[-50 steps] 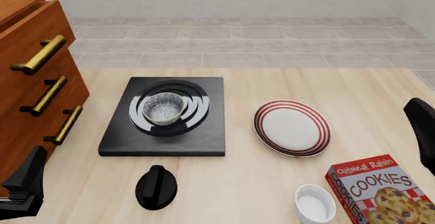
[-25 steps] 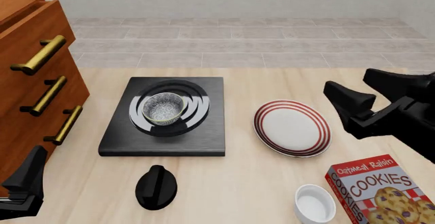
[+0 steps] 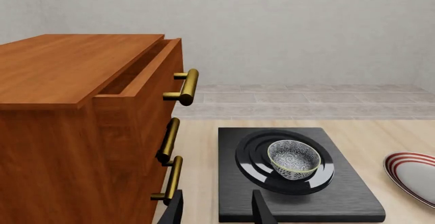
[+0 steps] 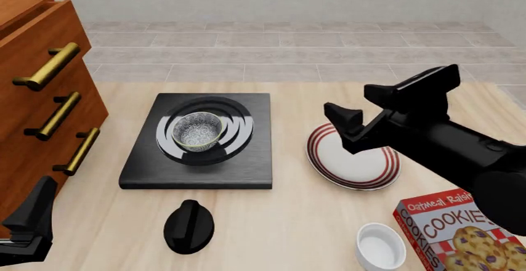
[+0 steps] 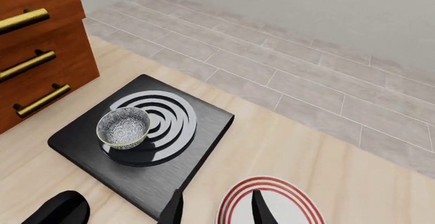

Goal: Pick the akita bowl on the stove and place it on the plate.

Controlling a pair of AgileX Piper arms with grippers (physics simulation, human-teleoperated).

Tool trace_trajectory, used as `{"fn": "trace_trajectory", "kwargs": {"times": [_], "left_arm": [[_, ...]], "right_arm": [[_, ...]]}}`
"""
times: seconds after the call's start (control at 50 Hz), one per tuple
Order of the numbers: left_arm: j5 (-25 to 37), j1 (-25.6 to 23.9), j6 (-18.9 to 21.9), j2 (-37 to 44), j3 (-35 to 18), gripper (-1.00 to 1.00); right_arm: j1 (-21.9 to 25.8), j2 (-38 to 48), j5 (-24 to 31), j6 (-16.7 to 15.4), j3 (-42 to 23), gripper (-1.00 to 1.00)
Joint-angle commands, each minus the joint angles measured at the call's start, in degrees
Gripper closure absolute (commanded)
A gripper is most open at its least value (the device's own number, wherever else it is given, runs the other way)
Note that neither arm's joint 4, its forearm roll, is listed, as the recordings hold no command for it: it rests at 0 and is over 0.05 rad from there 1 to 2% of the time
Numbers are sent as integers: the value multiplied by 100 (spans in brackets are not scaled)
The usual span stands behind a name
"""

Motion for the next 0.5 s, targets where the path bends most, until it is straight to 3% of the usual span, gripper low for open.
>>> {"fn": "trace_trajectory", "kwargs": {"times": [0.02,0.14,0.32,0.44,0.48,0.5], "left_arm": [[0,0,0,0,0,-100],[0,0,0,0,0,-100],[0,0,0,0,0,-100],[0,0,0,0,0,-100],[0,0,0,0,0,-100],[0,0,0,0,0,-100]], "right_arm": [[316,904,-520,-120,-249,-100],[437,1298,-599,-66,-519,-100],[621,1863,-882,-453,-884,-100],[664,2232,-987,-511,-1150,-100],[708,2409,-947,-447,-1288,-100],[680,2444,-875,-241,-1374,-100]]}}
